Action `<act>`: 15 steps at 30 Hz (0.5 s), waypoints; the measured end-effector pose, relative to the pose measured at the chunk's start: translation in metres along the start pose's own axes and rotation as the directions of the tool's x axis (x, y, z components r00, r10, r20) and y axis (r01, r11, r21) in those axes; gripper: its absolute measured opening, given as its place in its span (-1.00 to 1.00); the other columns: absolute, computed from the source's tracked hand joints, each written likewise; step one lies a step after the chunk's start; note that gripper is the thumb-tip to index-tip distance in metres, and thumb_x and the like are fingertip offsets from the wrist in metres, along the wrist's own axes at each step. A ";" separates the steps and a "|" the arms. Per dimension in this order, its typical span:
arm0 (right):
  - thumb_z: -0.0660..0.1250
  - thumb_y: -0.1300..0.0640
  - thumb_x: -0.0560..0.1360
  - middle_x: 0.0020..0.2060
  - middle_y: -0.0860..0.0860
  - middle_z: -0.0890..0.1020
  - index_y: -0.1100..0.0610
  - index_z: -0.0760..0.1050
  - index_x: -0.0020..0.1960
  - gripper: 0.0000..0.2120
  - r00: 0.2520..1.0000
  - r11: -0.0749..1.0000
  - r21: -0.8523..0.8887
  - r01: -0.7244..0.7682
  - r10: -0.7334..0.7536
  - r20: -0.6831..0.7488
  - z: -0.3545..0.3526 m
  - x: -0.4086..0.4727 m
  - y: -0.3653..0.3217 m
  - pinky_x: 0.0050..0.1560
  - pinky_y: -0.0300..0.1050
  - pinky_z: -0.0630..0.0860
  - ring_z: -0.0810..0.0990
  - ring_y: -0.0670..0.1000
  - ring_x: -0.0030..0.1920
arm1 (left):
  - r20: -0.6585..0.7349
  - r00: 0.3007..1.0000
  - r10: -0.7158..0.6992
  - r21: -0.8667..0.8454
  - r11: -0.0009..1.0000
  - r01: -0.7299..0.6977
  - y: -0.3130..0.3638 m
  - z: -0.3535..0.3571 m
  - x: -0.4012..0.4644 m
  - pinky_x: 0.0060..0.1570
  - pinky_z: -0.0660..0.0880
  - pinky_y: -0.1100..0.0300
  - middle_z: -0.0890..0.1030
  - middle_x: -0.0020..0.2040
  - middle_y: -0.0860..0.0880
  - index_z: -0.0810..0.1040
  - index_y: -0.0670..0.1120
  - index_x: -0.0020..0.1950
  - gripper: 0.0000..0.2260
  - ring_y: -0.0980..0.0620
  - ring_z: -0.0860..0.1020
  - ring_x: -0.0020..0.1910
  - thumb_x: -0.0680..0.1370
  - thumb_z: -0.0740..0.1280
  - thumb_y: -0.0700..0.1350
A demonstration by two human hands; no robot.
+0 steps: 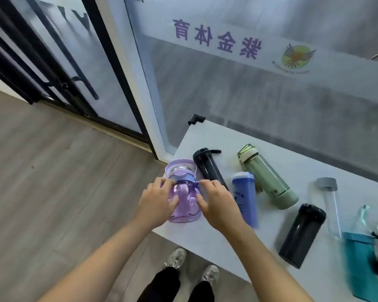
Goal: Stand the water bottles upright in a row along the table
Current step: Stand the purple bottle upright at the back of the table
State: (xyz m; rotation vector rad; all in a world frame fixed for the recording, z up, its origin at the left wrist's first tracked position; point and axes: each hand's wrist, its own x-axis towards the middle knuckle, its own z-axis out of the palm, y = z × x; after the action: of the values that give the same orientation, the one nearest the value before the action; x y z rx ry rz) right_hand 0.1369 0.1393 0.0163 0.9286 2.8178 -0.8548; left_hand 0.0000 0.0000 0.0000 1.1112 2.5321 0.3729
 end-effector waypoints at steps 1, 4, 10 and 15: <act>0.22 -0.08 0.61 0.13 0.06 0.53 0.05 0.41 0.35 -0.63 0.999 0.999 0.033 -0.023 0.022 0.036 0.005 0.008 0.002 0.12 0.05 0.48 0.54 0.13 0.10 | 0.032 0.998 -0.054 -0.052 0.997 0.056 -0.004 0.004 0.007 0.08 0.48 -0.05 0.46 0.21 -0.07 0.46 0.01 0.29 -0.62 -0.17 0.50 0.06 0.52 0.24 0.09; 0.16 -0.16 0.63 0.17 0.09 0.51 0.07 0.35 0.36 -0.58 0.967 0.980 0.098 -0.176 0.153 0.202 0.014 0.031 0.000 0.17 0.07 0.46 0.51 0.13 0.14 | 0.163 0.962 -0.219 -0.203 0.947 0.250 -0.014 0.012 0.026 0.25 0.42 -0.09 0.39 0.31 -0.14 0.36 -0.03 0.40 -0.56 -0.22 0.46 0.20 0.56 0.28 0.05; 0.21 -0.19 0.60 0.26 0.08 0.56 0.14 0.30 0.47 -0.43 0.877 0.829 0.343 -0.442 0.320 0.358 0.040 0.060 0.002 0.16 -0.04 0.46 0.55 0.10 0.22 | 0.346 0.868 -0.356 -0.486 0.724 0.490 -0.017 0.022 0.050 0.10 0.51 0.02 0.52 0.21 -0.14 0.41 -0.13 0.32 -0.58 -0.09 0.56 0.09 0.56 0.31 0.07; 0.43 -0.13 0.49 0.13 -0.01 0.60 0.09 0.38 0.39 -0.43 0.867 0.665 0.558 -0.496 0.339 0.366 0.050 0.062 0.002 0.23 0.03 0.56 0.60 -0.01 0.13 | 0.400 0.850 -0.343 -0.538 0.663 0.521 -0.022 0.026 0.051 0.00 0.56 0.08 0.49 0.23 -0.12 0.41 -0.10 0.34 -0.47 -0.02 0.58 0.04 0.49 0.37 0.16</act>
State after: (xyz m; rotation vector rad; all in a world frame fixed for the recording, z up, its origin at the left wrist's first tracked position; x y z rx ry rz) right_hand 0.0812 0.1476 -0.0408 1.3648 1.9589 -1.7443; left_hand -0.0357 0.0259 -0.0429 0.2460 2.0684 0.8023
